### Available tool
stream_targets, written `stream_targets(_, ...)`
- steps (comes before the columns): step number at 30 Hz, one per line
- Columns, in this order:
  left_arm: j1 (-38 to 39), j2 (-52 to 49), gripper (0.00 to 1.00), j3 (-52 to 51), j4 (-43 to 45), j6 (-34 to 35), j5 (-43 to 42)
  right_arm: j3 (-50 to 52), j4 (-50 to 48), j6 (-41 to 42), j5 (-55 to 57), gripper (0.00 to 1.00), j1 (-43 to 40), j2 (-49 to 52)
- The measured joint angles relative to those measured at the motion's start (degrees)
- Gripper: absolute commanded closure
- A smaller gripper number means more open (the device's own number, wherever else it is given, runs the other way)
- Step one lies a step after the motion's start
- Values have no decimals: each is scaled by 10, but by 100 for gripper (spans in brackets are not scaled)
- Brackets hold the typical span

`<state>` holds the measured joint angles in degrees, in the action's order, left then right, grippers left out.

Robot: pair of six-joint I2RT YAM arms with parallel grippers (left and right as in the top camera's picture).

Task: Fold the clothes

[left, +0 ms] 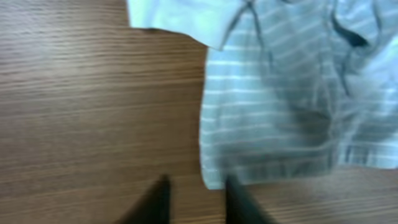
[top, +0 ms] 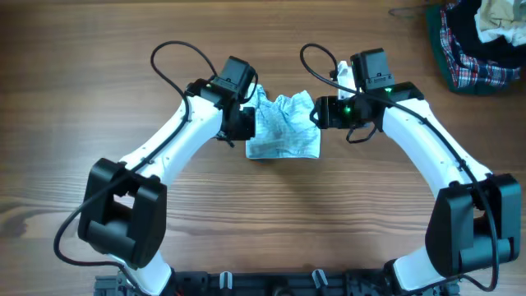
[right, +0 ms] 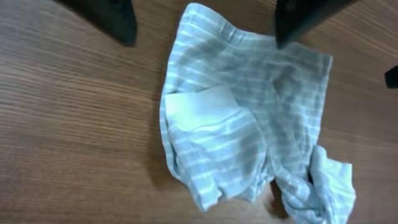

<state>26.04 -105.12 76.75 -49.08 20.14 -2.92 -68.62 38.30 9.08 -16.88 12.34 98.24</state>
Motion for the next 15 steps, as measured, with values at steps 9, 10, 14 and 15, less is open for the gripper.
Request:
stream_targets(9,20,-1,96,-100,173,-1,-7,0,-42,-3,-18,85,0,0)
stream_targets(10,20,-1,96,-110,200,-1,-9,0,-45,-3,-18,85,0,0)
stream_targets(14,20,-2,96,-142,284,-1,-39,0,-58,-3,-22,85,0,0)
stream_targets(15,20,-2,96,-143,290,-1,-47,0,-60,-3,-22,85,0,0)
